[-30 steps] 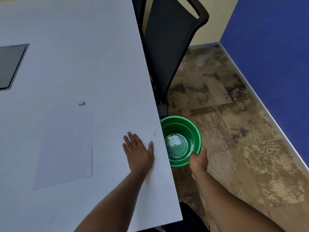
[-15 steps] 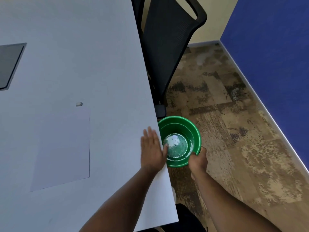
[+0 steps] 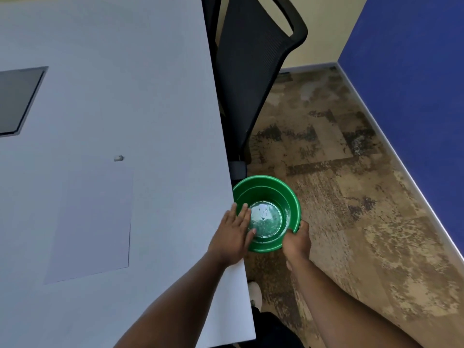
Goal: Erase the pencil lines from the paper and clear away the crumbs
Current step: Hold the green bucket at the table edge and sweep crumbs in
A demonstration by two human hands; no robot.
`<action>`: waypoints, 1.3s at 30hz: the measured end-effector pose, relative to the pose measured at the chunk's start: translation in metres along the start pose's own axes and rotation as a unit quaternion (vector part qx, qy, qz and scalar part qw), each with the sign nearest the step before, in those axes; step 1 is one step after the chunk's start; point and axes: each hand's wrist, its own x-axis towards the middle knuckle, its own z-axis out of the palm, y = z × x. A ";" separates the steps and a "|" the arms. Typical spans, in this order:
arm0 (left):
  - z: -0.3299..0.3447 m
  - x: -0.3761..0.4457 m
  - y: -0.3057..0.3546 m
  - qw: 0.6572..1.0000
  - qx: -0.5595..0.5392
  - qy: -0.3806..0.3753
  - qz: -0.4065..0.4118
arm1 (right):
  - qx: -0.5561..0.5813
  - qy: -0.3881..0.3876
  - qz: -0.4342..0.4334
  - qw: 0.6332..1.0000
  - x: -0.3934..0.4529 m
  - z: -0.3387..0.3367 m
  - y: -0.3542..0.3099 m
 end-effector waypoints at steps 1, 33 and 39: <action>0.000 0.001 0.002 1.000 -0.019 0.008 0.004 | -0.002 -0.001 -0.002 1.000 0.002 -0.002 -0.001; -0.010 0.006 -0.077 0.922 -0.030 0.182 -0.339 | -0.036 -0.041 -0.015 0.998 0.027 -0.008 -0.001; -0.026 0.012 -0.107 0.853 -0.091 0.212 -0.469 | -0.035 -0.042 -0.015 0.998 0.032 -0.004 -0.001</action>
